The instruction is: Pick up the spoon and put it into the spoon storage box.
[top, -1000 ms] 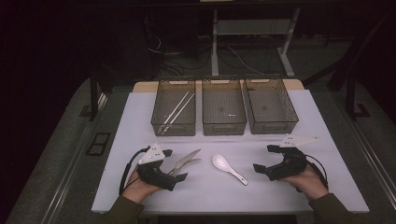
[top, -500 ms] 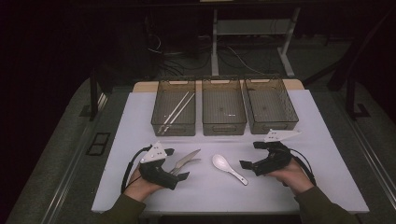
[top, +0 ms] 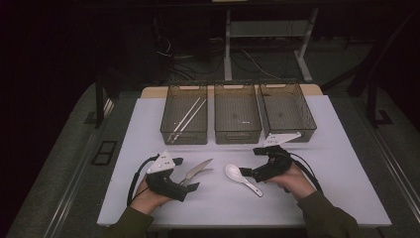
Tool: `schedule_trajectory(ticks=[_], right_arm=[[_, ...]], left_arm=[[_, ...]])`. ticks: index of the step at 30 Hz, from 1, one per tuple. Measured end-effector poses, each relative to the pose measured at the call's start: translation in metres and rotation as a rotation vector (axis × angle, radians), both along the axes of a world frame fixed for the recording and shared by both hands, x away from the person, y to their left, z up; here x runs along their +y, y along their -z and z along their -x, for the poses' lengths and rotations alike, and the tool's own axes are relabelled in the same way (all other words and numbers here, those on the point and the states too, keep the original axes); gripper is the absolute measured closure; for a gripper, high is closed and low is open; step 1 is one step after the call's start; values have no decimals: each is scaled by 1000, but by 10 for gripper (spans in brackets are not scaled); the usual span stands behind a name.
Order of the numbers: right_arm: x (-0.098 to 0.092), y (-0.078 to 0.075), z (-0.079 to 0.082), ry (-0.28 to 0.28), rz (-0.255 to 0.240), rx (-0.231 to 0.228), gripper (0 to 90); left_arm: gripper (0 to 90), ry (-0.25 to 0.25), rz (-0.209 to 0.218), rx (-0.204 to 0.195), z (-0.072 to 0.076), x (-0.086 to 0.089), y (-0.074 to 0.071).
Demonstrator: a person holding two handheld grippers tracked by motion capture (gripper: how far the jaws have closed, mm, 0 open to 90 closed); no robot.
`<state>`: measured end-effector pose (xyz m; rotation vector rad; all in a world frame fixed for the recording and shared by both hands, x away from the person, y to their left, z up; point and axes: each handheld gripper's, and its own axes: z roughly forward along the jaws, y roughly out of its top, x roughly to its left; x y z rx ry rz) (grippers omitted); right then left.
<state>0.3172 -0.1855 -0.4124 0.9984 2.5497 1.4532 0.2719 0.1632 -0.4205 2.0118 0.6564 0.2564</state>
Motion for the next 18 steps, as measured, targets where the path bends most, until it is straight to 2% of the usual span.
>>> schedule_trajectory(ticks=[3, 4, 6, 8, 18], right_arm=[[6, 0, -3, -2, 18, -5, 10], [7, 0, -4, -6, 23, -7, 48], [10, 1, -6, -12, 24, -11, 59], [14, 3, -8, -26, 27, 2, 135], [22, 14, -10, -57, 51, 38, 307]], left_arm=[[0, -4, 0, 5, 2, 1, 1], [0, -5, -2, 5, 2, 1, 1], [0, -8, 0, 6, 2, 2, 1], [0, -8, 1, 4, 1, 2, 0], [0, -11, 2, 8, 1, 5, 1]])
